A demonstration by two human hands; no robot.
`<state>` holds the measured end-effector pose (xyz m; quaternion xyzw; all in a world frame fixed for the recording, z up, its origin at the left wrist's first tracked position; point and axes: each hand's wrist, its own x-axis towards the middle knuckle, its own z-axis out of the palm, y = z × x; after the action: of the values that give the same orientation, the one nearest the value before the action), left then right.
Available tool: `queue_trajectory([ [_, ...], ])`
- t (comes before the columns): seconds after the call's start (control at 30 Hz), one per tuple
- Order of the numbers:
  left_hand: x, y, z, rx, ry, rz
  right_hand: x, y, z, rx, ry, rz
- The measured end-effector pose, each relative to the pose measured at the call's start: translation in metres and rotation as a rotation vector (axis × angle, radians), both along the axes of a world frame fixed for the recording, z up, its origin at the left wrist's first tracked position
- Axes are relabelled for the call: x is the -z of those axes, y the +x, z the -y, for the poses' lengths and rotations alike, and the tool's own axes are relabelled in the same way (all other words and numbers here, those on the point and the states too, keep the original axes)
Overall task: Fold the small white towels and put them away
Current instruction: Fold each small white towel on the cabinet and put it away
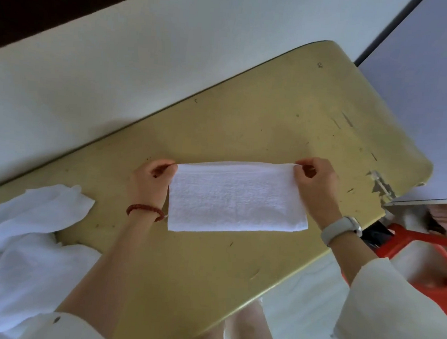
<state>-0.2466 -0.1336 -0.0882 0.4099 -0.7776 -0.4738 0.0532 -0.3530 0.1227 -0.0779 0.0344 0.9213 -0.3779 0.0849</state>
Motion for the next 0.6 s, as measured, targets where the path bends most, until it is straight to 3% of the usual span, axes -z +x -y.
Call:
queue_trajectory([
  [0.17,0.000,-0.004,-0.006,0.081,-0.272,0.071,0.002,-0.002,0.002,-0.098,0.137,-0.037],
  [0.23,0.000,-0.005,-0.008,0.153,-0.407,0.027,-0.001,0.002,0.004,-0.190,0.236,-0.144],
  [0.33,0.002,-0.009,-0.016,0.417,-0.618,-0.079,-0.001,0.010,0.020,-0.417,0.350,-0.360],
  [0.43,0.006,-0.017,-0.029,0.572,-0.669,-0.075,0.004,0.014,0.042,-0.528,0.389,-0.426],
  [0.6,0.011,-0.026,-0.032,0.587,-0.698,-0.117,0.015,0.018,0.061,-0.529,0.399,-0.440],
])
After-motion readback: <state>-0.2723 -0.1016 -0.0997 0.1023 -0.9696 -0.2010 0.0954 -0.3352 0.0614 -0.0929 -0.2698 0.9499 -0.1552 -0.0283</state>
